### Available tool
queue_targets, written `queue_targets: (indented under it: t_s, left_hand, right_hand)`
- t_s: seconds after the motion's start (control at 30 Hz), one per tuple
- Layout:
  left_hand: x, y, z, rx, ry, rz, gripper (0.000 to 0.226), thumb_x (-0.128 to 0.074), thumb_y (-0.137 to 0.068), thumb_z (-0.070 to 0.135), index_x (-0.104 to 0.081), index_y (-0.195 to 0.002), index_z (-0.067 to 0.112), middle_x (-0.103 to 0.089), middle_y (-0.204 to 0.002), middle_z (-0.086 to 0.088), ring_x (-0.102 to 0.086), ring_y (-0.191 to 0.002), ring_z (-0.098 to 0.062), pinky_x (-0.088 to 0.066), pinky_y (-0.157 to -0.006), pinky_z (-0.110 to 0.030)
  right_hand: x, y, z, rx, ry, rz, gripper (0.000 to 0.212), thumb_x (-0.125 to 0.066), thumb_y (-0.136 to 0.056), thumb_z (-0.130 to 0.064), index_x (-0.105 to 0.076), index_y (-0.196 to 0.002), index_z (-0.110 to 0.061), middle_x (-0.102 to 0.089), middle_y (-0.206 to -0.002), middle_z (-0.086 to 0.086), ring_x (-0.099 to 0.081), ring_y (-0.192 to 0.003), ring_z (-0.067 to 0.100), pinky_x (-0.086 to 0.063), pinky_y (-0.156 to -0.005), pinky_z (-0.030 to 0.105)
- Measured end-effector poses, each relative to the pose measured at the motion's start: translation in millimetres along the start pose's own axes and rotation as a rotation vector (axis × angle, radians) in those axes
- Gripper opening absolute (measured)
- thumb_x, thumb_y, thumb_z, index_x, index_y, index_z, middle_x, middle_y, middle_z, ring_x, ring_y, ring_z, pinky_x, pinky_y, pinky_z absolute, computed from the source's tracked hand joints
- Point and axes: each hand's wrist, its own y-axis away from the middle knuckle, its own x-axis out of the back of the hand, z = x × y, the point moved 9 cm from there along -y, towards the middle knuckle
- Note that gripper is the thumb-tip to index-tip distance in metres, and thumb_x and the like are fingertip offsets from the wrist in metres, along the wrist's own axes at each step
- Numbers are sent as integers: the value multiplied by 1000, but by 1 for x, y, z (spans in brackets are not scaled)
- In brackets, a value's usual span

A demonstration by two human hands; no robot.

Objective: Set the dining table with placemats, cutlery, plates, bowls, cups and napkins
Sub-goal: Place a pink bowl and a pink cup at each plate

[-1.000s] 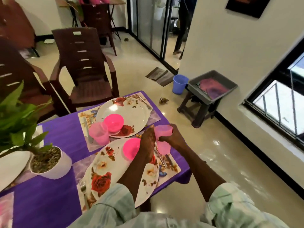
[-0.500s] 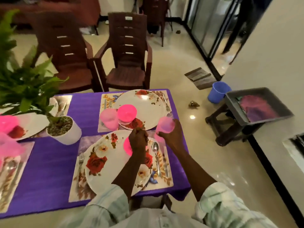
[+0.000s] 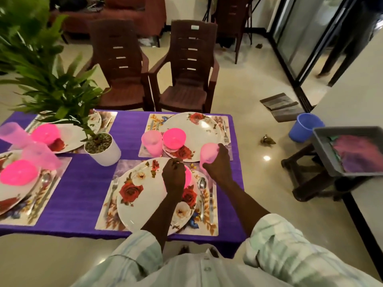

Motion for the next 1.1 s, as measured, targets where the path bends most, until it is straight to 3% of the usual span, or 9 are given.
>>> queue_targets:
  t_s: [0.13, 0.53, 0.67, 0.93, 1.1]
  left_hand:
    - [7, -5, -5, 0, -6, 29, 18, -54, -84, 17, -61, -81, 33, -71, -84, -4, -66, -84, -27, -54, -83, -51]
    - [6, -9, -2, 41, 23, 7, 12, -55, -90, 8, -65, -91, 15, -70, -87, -10, -65, -87, -30, -54, -85, -46]
    - [6, -9, 1, 27, 24, 4, 12, -55, -91, 7, -63, -91, 15, -70, -88, -11, -65, -87, -29, -53, -82, -41]
    - [7, -13, 1, 4, 20, -9, 15, -56, -90, 8, -62, -84, 21, -69, -82, -7, -65, -82, -28, -53, -78, -40]
    - [6, -15, 4, -10, 41, -26, 12, -56, -90, 7, -63, -88, 16, -69, -83, -9, -65, -81, -28, -51, -71, -32]
  right_hand:
    - [-13, 0, 7, 18, 85, -52, 100, -87, -62, -26, -30, -143, -15, -43, -140, 9, -44, -128, 31, -51, -95, 49]
    - [-29, -1, 1, 46, 67, -72, 95, -88, -64, -37, -33, -139, -17, -48, -136, 8, -50, -123, 29, -53, -87, 40]
    - [-32, -2, 3, 36, 79, -81, 96, -86, -65, -41, -30, -140, -18, -46, -137, 8, -50, -123, 28, -51, -86, 38]
    - [-36, -1, 6, 30, 117, -113, 101, -83, -66, -46, -22, -142, -21, -41, -138, 9, -47, -123, 29, -54, -87, 47]
    - [-36, -2, 7, 29, 115, -117, 98, -85, -66, -46, -25, -140, -23, -44, -133, 9, -49, -120, 27, -55, -86, 46]
